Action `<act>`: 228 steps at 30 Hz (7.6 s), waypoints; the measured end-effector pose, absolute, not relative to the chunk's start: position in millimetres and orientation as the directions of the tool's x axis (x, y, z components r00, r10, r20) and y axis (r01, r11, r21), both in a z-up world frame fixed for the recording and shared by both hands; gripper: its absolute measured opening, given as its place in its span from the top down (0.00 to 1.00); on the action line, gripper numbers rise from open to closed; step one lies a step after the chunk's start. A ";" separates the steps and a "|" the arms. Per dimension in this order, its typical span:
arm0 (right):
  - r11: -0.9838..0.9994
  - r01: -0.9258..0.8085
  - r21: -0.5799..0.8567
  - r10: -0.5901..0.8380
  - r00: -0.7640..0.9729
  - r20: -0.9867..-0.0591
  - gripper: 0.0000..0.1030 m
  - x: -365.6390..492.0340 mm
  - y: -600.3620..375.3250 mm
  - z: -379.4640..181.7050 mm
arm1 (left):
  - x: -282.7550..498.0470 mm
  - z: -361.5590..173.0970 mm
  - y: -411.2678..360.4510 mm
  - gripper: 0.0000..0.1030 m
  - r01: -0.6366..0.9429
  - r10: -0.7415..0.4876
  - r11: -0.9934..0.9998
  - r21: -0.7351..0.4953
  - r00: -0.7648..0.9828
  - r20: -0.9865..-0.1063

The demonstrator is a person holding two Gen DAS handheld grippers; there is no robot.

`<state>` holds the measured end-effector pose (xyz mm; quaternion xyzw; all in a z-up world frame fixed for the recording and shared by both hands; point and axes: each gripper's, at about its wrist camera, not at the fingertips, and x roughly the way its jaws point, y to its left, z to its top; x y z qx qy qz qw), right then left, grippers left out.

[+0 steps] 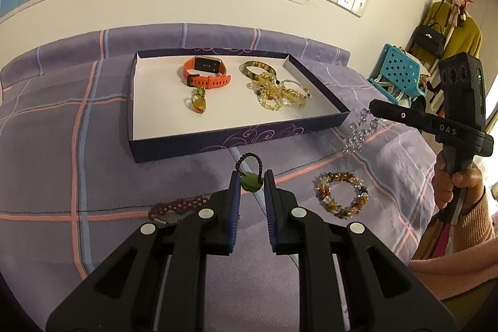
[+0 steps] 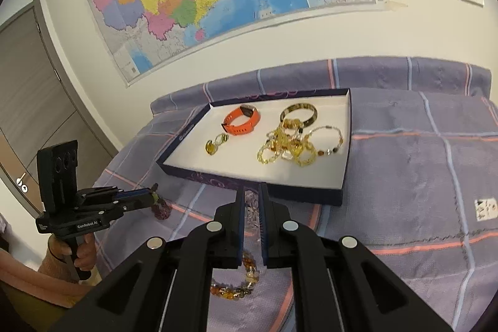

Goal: Organize jewelry
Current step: 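Grasp a green bead charm with the left tool while the right tool grasps the clear crystal bracelet, then carry the charm and crystal bracelet into the tray and open both tools, then move both tools back over the dark red necklace and multicolour bracelet, then grasp the dark red beaded necklace with the left tool while the right tool grasps the multicolour bead bracelet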

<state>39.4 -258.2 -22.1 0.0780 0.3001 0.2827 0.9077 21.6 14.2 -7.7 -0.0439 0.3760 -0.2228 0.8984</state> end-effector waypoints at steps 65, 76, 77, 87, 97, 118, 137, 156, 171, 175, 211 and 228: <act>0.870 -0.380 0.315 0.493 0.637 -0.593 0.91 185.0 -221.1 -44.7 | 158.8 -30.9 4.8 0.83 0.304 -0.315 0.938 -0.165 0.553 -0.771; 0.872 -0.381 0.306 0.489 0.657 -0.574 0.77 158.3 -234.0 -39.1 | 130.5 -2.0 15.2 0.62 0.298 -0.319 0.942 -0.157 0.638 -0.701; 0.869 -0.390 0.304 0.494 0.658 -0.568 0.74 152.0 -235.0 -37.3 | 126.4 1.6 17.4 0.60 0.304 -0.329 0.939 -0.164 0.645 -0.689; 0.834 -0.477 0.278 0.545 0.631 -0.552 0.62 88.4 -234.5 -33.3 | 76.6 10.3 47.9 0.52 0.285 -0.333 0.941 -0.182 0.688 -0.645; 0.839 -0.467 0.278 0.529 0.581 -0.619 0.58 52.0 -233.0 -67.0 | 45.4 -18.5 58.9 0.50 0.253 -0.325 0.945 -0.208 0.636 -0.700; 0.841 -0.468 0.271 0.518 0.552 -0.654 0.47 35.5 -221.5 -84.8 | 32.7 -35.3 30.4 0.36 0.285 -0.283 0.950 -0.130 0.601 -0.747; 0.845 -0.480 0.237 0.502 0.558 -0.661 0.45 33.5 -217.1 -87.2 | 32.8 -40.0 3.7 0.34 0.315 -0.226 0.948 -0.038 0.587 -0.777; 0.842 -0.530 0.098 0.439 0.567 -0.697 0.58 19.7 -197.5 -88.3 | 30.9 -38.1 9.7 0.85 0.294 -0.221 0.955 -0.041 0.611 -0.760; 0.849 -0.526 0.045 0.405 0.594 -0.695 0.92 22.6 -194.5 -88.3 | 28.9 -37.2 9.3 0.86 0.297 -0.258 0.951 -0.088 0.603 -0.755; 0.847 -0.526 0.082 0.428 0.581 -0.693 0.92 24.2 -195.6 -87.8 | 29.0 -37.3 9.1 0.86 0.296 -0.261 0.951 -0.092 0.602 -0.754; 0.845 -0.519 0.131 0.477 0.619 -0.624 0.92 22.2 -202.2 -57.8 | 28.2 -29.2 3.1 0.57 0.372 -0.322 0.923 -0.101 0.600 -0.732; 0.843 -0.518 0.142 0.486 0.623 -0.613 0.92 24.9 -201.5 -57.2 | 29.9 -34.2 -0.8 0.94 0.384 -0.322 0.918 -0.097 0.581 -0.748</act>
